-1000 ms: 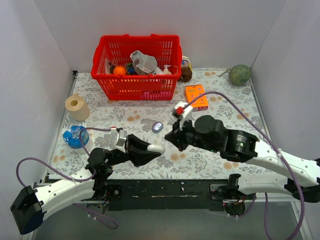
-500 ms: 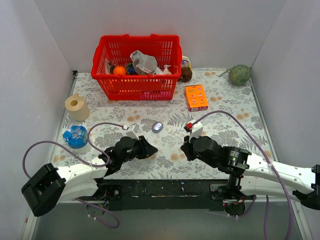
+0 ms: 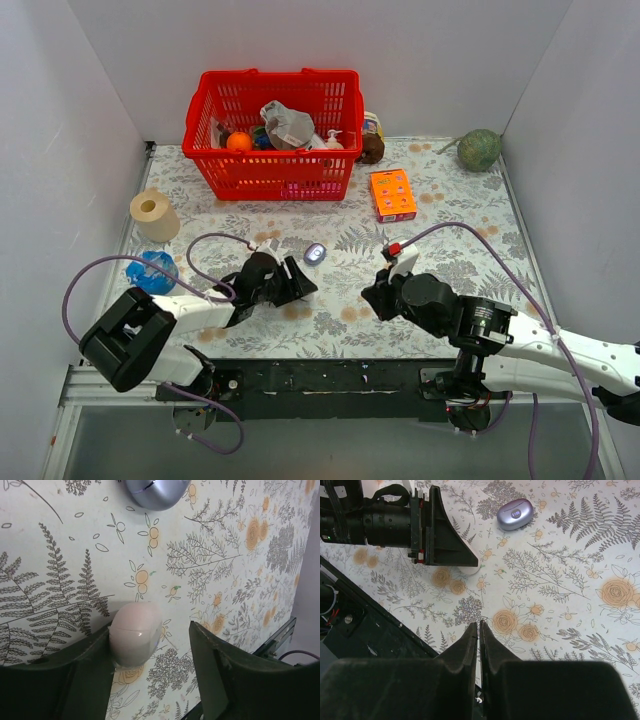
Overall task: Insert the wireless bluetooth earbuds into the charging case
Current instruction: Place the charging case at the center of the board, then reset both arms
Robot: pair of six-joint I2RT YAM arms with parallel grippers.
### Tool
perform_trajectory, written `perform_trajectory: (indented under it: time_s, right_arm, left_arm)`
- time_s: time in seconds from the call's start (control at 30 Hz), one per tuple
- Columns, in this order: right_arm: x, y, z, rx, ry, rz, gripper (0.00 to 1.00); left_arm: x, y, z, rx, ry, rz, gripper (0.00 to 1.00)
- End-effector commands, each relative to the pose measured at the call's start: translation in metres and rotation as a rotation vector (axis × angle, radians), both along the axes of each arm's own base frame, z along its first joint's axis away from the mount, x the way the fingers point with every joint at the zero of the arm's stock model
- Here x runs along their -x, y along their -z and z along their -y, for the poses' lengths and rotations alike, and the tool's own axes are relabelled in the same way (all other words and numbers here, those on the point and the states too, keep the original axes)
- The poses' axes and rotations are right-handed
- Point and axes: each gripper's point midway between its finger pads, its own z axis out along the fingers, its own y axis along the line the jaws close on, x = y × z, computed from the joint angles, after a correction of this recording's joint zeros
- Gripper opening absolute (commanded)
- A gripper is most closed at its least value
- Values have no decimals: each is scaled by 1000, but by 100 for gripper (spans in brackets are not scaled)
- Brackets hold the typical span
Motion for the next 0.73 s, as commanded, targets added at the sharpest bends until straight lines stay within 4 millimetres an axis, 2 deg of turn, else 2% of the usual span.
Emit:
perform_trajectory:
  time_s: [0.0,0.13,0.17,0.2,0.23,0.27,0.3,0.37,0.4,0.5,0.6,0.7]
  right_arm:
    - [-2,-10,2,-40,20,9,13]
    - [-3,-12,6,-32,33,16,14]
    - [-3,-13,7,-38,38,18,15]
    - [-3,-13,7,-40,36,21,16]
    - [-5,-13,8,-41,45,26,16]
    - [-5,-12,10,-41,51,28,17]
    - [-6,-11,11,-37,56,31,18]
    - [-9,-7,14,-25,75,35,21]
    - [-9,-6,14,-25,77,37,23]
    - [-11,-5,14,-17,78,53,34]
    - [-14,-9,13,3,71,76,43]
    - [-19,-12,17,55,87,106,67]
  left_arm:
    - [5,8,-17,-87,-15,-42,61]
    - [9,-10,-40,-165,-56,-25,70]
    - [6,-21,-55,-212,-117,-8,73]
    - [7,-25,-62,-232,-141,-9,76]
    - [5,-34,-69,-244,-175,-1,83]
    - [13,-31,-84,-299,-213,-33,96]
    - [5,-48,-95,-298,-292,14,98]
    - [9,-51,-114,-324,-404,-20,98]
    - [8,-62,-117,-310,-433,-5,98]
    - [12,-68,-117,-305,-418,-11,98]
    - [11,-78,-108,-270,-366,24,98]
    - [7,-103,-97,-196,-307,118,98]
